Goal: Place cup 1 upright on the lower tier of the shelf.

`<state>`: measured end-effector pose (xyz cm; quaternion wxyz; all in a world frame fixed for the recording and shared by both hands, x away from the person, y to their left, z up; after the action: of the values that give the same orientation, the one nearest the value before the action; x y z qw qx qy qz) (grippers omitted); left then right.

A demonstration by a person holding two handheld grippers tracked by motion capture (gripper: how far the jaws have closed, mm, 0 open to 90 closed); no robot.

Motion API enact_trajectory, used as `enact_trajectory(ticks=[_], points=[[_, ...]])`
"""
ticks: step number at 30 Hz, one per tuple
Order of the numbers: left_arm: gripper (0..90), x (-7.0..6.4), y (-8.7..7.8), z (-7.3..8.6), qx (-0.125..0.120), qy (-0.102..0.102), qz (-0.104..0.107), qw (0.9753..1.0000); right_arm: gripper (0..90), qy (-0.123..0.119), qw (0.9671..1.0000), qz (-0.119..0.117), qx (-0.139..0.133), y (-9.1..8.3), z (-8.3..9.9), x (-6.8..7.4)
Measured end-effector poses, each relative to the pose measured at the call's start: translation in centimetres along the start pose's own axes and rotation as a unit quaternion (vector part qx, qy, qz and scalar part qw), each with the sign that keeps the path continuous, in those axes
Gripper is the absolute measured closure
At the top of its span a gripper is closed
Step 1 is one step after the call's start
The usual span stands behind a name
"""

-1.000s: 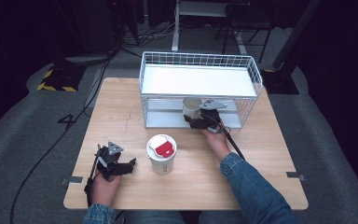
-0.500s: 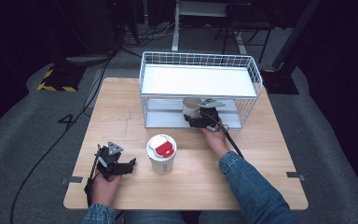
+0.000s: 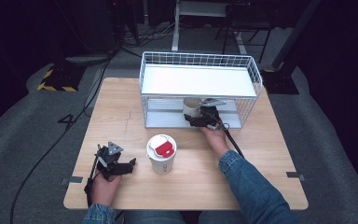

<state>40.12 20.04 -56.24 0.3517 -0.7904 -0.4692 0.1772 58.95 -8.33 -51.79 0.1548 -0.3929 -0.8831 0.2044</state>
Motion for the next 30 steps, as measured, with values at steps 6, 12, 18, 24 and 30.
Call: enact_trajectory(ticks=[6,12,18,24,30], points=[[14.8,0.0,0.0,0.0,0.000,0.000,0.000,1.0000,15.2,-0.002,1.0000,0.003,-0.003,0.0,-0.1,-0.1],[14.8,0.0,0.0,0.0,0.000,0.000,0.000,1.0000,8.5,0.003,0.9999,0.009,-0.005,-0.3,-0.1,0.0],[14.7,0.0,0.0,0.0,0.000,0.000,0.001,1.0000,7.6,0.000,0.9999,0.014,-0.010,-1.1,-0.1,0.0],[14.8,0.0,0.0,0.0,0.000,0.000,0.001,1.0000,7.6,0.022,0.9992,0.021,-0.027,-3.5,0.0,0.0],[14.7,0.0,0.0,-0.1,0.000,0.001,0.001,1.0000,7.7,0.016,0.9997,0.010,-0.013,-5.6,0.1,0.5]])
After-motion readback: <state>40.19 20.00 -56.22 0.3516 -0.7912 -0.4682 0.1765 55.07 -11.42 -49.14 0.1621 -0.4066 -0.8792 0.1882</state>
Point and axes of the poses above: each handheld gripper's, and its own axes: y roughly forward along the jaws, z roughly out of its underside, x roughly to its left, the point moved 8 cm from there along y, roughly forward along the jaws, and after that the axes turned 6 degrees about y, right-handed, at the moved point
